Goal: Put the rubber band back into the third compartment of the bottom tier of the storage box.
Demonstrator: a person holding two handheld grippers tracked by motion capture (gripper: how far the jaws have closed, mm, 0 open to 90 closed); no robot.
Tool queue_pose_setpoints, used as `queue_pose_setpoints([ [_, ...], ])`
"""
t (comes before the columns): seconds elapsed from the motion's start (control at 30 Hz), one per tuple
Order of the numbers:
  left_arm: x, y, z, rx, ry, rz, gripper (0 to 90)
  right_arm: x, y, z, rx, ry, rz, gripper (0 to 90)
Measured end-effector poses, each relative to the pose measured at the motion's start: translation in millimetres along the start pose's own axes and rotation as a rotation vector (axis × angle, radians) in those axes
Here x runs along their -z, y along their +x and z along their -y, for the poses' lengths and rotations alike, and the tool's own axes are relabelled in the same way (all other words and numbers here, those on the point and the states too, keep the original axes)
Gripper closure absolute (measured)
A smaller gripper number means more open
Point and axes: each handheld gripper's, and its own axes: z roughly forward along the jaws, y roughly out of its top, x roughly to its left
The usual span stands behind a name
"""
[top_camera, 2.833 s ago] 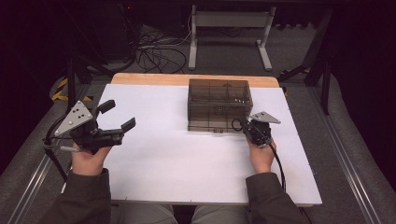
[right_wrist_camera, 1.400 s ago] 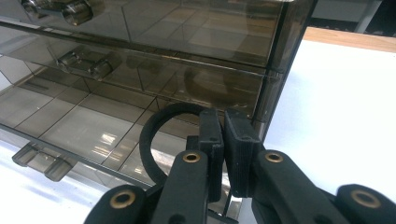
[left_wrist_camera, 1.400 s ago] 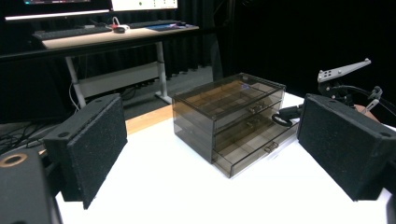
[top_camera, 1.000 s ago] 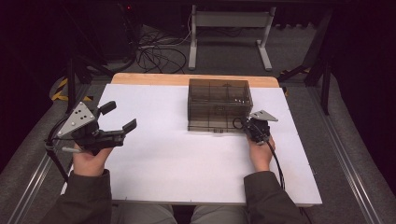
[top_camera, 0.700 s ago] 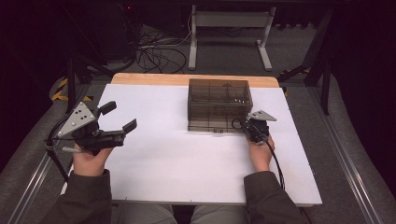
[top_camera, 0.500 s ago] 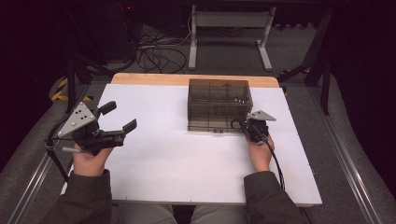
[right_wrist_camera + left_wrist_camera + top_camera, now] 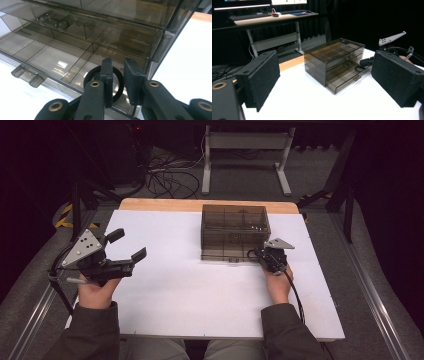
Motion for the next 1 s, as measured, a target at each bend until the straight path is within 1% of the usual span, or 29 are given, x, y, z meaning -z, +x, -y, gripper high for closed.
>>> queue_pose_setpoints([
  [0.1,0.0,0.2,0.1,0.0,0.001,0.0,9.1,0.5,-0.8,-0.3,-0.005,-0.006,-0.01,75.0],
  [0.5,-0.5,0.2,0.3,-0.001,0.001,0.0,9.1,0.6,0.9,-0.9,0.007,-0.009,-0.029,67.2],
  [0.7,-0.6,0.2,0.5,0.001,0.003,-0.001,9.1,1.8,1.9,-1.7,0.002,-0.024,-0.044,63.5],
  [1.0,-0.7,0.9,0.9,0.003,0.001,-0.002,9.1,4.0,4.3,-3.2,0.001,-0.036,-0.069,53.9],
])
